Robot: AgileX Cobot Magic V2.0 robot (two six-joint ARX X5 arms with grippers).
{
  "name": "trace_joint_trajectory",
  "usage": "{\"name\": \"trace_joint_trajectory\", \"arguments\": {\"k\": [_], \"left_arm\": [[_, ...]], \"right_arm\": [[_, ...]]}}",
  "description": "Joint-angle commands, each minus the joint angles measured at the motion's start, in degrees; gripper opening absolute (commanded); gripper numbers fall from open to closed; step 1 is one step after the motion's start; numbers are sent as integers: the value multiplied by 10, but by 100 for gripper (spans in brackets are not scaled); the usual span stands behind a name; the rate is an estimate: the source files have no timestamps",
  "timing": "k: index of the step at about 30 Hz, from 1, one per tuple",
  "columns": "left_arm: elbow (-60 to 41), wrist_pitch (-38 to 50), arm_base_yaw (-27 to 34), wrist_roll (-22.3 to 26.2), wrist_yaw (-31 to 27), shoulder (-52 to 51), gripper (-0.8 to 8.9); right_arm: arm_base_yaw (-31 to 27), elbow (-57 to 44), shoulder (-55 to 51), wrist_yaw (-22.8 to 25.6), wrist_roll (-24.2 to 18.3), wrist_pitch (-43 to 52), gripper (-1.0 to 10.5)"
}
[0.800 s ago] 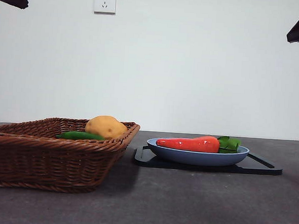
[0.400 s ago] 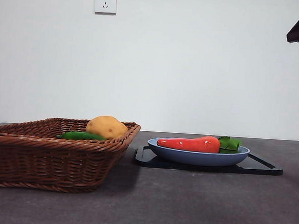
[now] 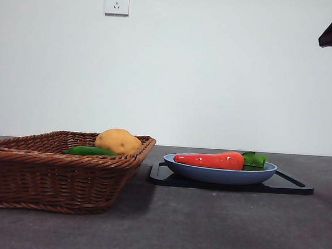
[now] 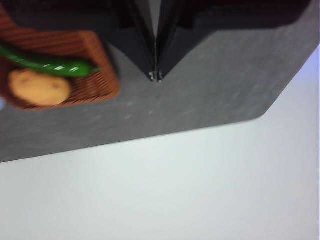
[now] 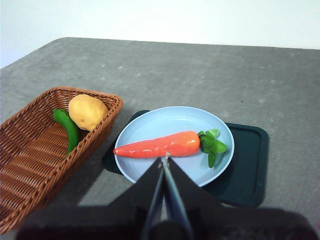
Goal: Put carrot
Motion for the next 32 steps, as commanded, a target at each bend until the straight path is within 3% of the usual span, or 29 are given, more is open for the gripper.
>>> {"name": "trace_joint_trajectory", "arguments": {"k": [1,12,32], "left_arm": [[-25,10,23,-19,2,-17,8],[-95,11,78,-34,16,-30,8],[-123,24,81,-37,14,-37,8]], "right_arm": [[3,3,1,2,-2,6,4],[3,3,1,2,-2,6,4],[3,3,1,2,-2,6,4]]}}
